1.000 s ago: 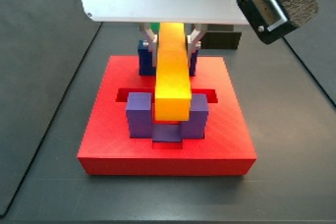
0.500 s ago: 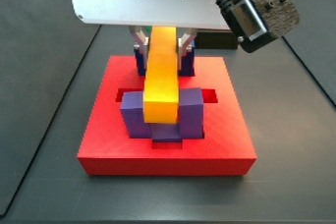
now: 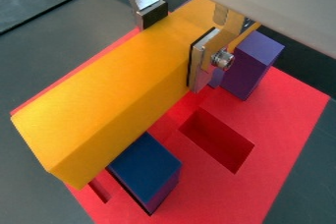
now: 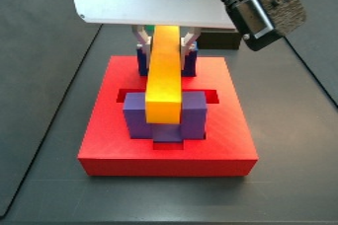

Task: Pick up the yellow object. Move up. Move to above the board. Insert the yellow object.
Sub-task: Insert the yellow object.

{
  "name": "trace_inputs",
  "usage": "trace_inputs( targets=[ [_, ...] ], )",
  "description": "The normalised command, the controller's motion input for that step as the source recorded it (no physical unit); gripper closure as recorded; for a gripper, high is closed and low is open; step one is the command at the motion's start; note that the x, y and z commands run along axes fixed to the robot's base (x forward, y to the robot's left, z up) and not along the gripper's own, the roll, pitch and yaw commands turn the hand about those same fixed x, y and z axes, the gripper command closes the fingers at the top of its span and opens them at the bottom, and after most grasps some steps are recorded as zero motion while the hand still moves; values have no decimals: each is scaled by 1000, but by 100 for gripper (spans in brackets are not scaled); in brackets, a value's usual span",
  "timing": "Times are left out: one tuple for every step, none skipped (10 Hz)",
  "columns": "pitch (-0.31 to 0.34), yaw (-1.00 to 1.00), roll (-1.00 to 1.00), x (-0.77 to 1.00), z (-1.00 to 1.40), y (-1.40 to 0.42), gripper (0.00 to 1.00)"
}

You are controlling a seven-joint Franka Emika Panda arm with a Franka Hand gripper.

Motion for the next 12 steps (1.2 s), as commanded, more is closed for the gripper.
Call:
trace_inputs(
  targets=[
    [46,-34,163,143,-106,-74,100],
    [50,-31,184,106,-120,-77,100],
    [50,-23,186,80,-120,-74,100],
    [50,-17,184,83,-129,-74,100],
    [44,-26,201,66,-163,-74,100],
    [47,-31,210,77,-200,-63,100],
    [11,0,136,57,-289,-23,100],
    [4,0,89,129,-246,0,100],
    [24,0,69,229,-191,0,100],
    [43,0,76,254,-143,0,100],
    [39,0,67,231,-114,0,100],
    [30,0,51,209,-106,0,100]
  ],
)
